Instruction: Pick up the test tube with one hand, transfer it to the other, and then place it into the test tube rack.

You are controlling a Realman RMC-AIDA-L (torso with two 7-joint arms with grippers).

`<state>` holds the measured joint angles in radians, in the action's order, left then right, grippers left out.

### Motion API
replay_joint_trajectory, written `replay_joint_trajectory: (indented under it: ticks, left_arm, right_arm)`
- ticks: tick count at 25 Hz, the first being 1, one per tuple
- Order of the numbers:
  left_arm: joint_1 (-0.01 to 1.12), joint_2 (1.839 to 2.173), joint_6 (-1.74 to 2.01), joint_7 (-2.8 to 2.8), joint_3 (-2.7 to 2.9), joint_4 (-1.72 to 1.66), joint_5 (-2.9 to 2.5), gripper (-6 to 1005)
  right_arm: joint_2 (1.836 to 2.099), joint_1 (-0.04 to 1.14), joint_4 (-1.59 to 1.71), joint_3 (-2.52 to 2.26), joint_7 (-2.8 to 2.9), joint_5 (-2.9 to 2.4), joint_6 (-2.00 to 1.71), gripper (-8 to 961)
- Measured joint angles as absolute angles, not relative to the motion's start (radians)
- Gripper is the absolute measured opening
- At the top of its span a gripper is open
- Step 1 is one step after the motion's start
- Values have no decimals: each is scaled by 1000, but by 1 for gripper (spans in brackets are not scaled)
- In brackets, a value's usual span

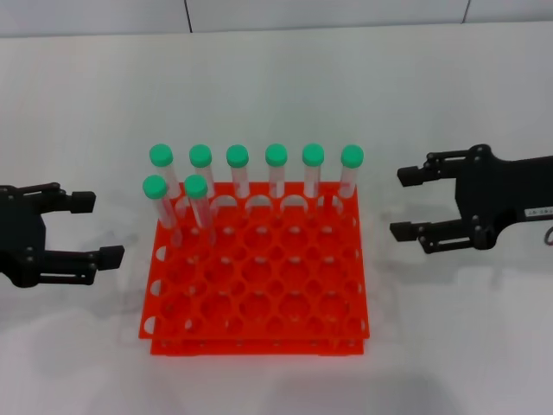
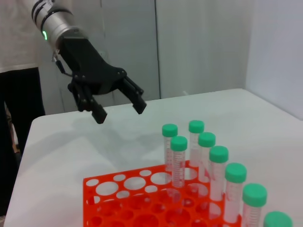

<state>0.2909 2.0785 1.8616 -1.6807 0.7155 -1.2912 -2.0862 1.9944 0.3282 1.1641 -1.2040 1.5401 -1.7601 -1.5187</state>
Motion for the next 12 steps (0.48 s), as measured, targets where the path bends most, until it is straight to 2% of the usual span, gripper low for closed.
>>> replay_joint_trajectory:
  ticks: [12]
  left_arm:
    - [303,2077,1849,-1668,745,-1279,-2109,893]
  right_arm:
    - [1991,327,1164,-1177,1535,-1764,-1548,724]
